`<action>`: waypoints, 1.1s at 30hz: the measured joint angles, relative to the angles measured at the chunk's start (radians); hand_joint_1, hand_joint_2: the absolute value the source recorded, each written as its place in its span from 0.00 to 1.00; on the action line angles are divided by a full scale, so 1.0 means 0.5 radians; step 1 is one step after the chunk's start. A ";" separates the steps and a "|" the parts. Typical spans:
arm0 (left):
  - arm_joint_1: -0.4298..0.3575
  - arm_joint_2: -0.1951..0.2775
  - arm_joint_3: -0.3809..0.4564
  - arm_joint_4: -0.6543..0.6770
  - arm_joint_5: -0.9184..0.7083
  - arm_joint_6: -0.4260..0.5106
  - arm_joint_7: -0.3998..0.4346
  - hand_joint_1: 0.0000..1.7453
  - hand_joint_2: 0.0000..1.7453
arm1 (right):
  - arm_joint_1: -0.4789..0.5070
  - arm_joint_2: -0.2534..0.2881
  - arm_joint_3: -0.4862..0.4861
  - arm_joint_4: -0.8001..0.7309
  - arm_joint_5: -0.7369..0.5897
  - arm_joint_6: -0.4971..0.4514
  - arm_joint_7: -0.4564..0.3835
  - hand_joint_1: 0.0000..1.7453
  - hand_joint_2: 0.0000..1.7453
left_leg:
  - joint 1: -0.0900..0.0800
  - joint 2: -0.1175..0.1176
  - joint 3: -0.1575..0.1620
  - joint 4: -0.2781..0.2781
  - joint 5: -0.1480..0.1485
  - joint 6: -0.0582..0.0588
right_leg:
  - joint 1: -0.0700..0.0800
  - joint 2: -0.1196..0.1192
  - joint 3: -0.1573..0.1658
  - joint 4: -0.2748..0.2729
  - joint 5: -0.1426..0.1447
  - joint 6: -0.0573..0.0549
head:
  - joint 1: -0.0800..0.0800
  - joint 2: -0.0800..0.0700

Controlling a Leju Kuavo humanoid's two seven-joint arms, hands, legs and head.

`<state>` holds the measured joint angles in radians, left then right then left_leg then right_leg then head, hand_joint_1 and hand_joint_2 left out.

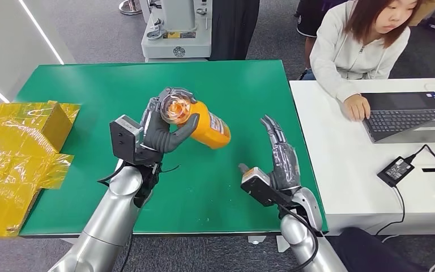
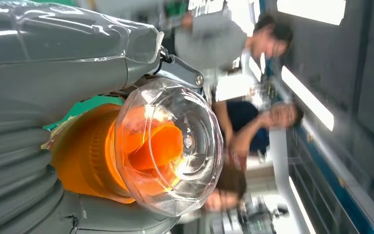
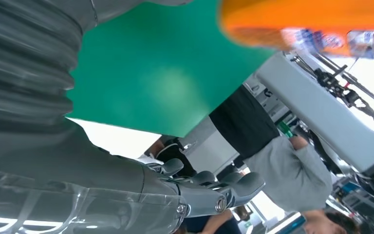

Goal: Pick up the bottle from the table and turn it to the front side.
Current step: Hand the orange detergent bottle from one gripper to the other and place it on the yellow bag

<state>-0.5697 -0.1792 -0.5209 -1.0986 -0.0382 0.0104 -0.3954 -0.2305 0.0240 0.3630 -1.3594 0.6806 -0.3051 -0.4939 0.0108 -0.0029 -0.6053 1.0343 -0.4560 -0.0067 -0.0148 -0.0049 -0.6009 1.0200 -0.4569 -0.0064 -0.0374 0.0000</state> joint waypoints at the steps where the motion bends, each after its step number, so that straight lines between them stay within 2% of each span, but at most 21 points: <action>1: -0.009 0.006 0.000 0.000 -0.034 0.023 -0.006 1.00 1.00 | 0.009 -0.002 -0.004 -0.021 0.000 0.005 0.000 0.00 1.00 | 0.000 0.000 0.000 0.000 0.000 0.000 | 0.000 0.000 0.000 0.000 0.000 0.000 | 0.000 0.000; 4: -0.033 0.027 -0.002 0.000 -0.295 0.213 -0.009 1.00 1.00 | 0.028 -0.011 -0.011 -0.073 0.000 0.011 -0.010 0.00 1.00 | 0.000 0.001 0.000 0.000 0.000 0.000 | 0.000 0.001 0.000 0.000 0.000 0.000 | 0.000 0.000; 7: -0.082 0.070 -0.005 -0.001 -0.878 0.518 0.010 1.00 1.00 | 0.050 -0.030 -0.012 -0.132 -0.009 0.013 -0.025 0.00 1.00 | 0.000 0.004 0.000 0.000 0.000 0.000 | 0.000 0.003 0.000 0.000 0.001 0.000 | 0.000 0.000; 15: -0.169 0.190 -0.019 -0.005 -1.909 0.943 0.210 1.00 1.00 | 0.053 -0.063 -0.001 -0.182 -0.051 0.032 -0.036 0.00 1.00 | 0.000 0.004 0.000 0.000 0.000 0.000 | 0.000 0.003 0.000 0.001 0.001 0.000 | 0.000 0.000; 29: -0.200 0.248 -0.034 -0.005 -1.998 0.972 0.245 1.00 1.00 | 0.043 -0.076 0.015 -0.182 -0.060 0.038 -0.037 0.00 1.00 | 0.000 0.004 0.000 0.000 0.000 0.000 | 0.000 0.003 0.000 0.000 0.001 0.000 | 0.000 0.000; 31: -0.220 0.260 -0.049 0.000 -2.125 0.987 0.318 1.00 1.00 | 0.041 -0.078 0.017 -0.181 -0.076 0.031 -0.046 0.00 1.00 | 0.000 0.004 0.000 0.000 0.000 0.000 | 0.000 0.003 -0.001 0.000 0.001 0.000 | 0.000 0.000; 33: -0.274 0.286 -0.086 0.038 -2.487 1.026 0.452 1.00 1.00 | 0.040 -0.081 0.024 -0.181 -0.110 0.011 -0.064 0.00 1.00 | 0.000 0.004 0.000 0.000 0.000 0.000 | 0.000 0.003 -0.001 0.000 0.001 0.000 | 0.000 0.000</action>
<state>-0.7068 -0.0362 -0.5639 -1.0798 -1.2814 0.5235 -0.1694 -0.2106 -0.0164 0.3749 -1.4497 0.6258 -0.2995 -0.5258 0.0109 -0.0009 -0.6055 1.0344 -0.4559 -0.0068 -0.0147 -0.0034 -0.6013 1.0202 -0.4566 -0.0066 -0.0373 0.0000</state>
